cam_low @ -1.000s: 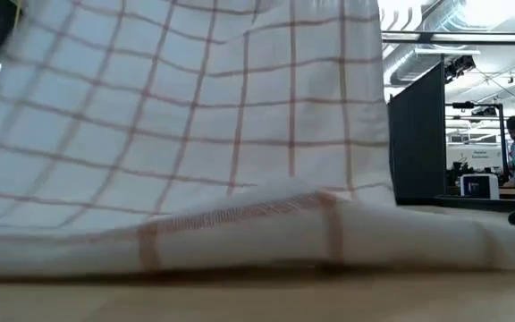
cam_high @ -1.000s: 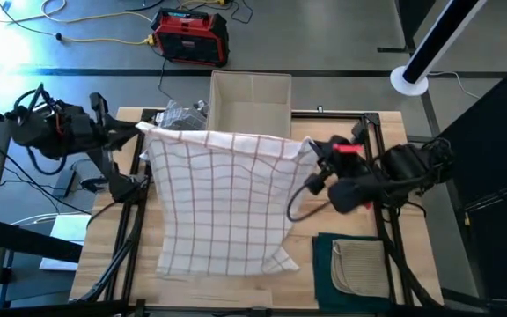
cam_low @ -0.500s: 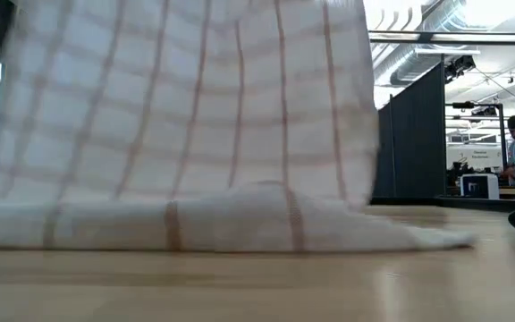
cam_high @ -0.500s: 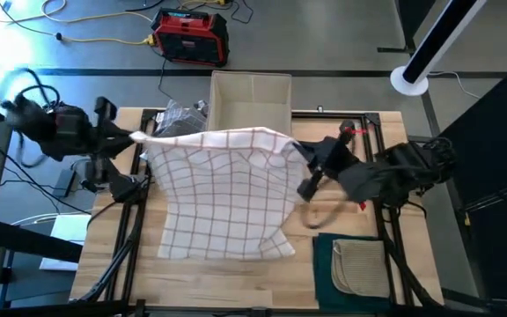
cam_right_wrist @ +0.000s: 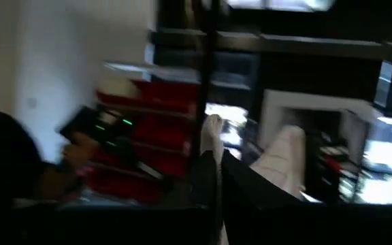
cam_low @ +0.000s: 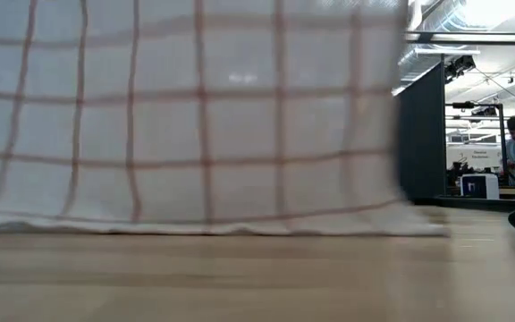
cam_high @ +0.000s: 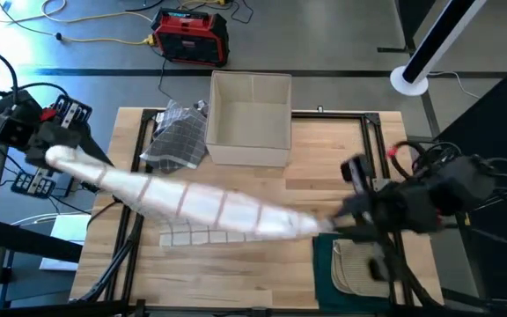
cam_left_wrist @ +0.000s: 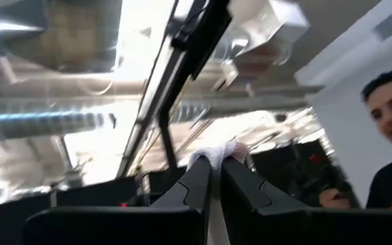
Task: Fold towel
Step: Fold the white patterned towel
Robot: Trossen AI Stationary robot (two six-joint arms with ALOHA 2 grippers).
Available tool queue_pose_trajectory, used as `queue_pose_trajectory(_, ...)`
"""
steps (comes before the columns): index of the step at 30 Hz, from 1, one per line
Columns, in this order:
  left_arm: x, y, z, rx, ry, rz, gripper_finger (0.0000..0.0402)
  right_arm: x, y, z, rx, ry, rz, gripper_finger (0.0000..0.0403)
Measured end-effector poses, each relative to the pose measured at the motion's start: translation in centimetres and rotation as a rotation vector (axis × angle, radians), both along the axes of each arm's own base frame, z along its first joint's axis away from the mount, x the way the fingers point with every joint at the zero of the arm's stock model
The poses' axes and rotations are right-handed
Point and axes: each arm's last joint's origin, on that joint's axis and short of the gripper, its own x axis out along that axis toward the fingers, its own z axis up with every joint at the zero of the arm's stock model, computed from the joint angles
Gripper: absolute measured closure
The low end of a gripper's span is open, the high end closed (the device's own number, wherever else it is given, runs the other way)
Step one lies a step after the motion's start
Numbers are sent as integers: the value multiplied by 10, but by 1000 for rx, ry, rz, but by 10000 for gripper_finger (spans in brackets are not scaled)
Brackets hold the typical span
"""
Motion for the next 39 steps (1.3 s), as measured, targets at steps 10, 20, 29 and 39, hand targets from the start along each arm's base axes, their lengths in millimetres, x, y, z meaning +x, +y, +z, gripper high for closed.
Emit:
queue_pose_trajectory(10, 11, -31, 45, 163, -9, 17, 389, -38, 26, 17, -98, -202, -104, 403)
queue_pose_trajectory(20, 13, -27, 72, 245, 221, 401, 389, -55, 14, 18, -91, 128, -752, 403)
queue_pose_trajectory(29, 18, -13, 40, 261, 605, 742, 389, -21, -19, -17, -112, 340, -1067, 403)
queue_pose_trajectory(39, 13, 9, -18, 158, 886, 723, 389, -11, -78, -90, 140, 631, -1048, 403)
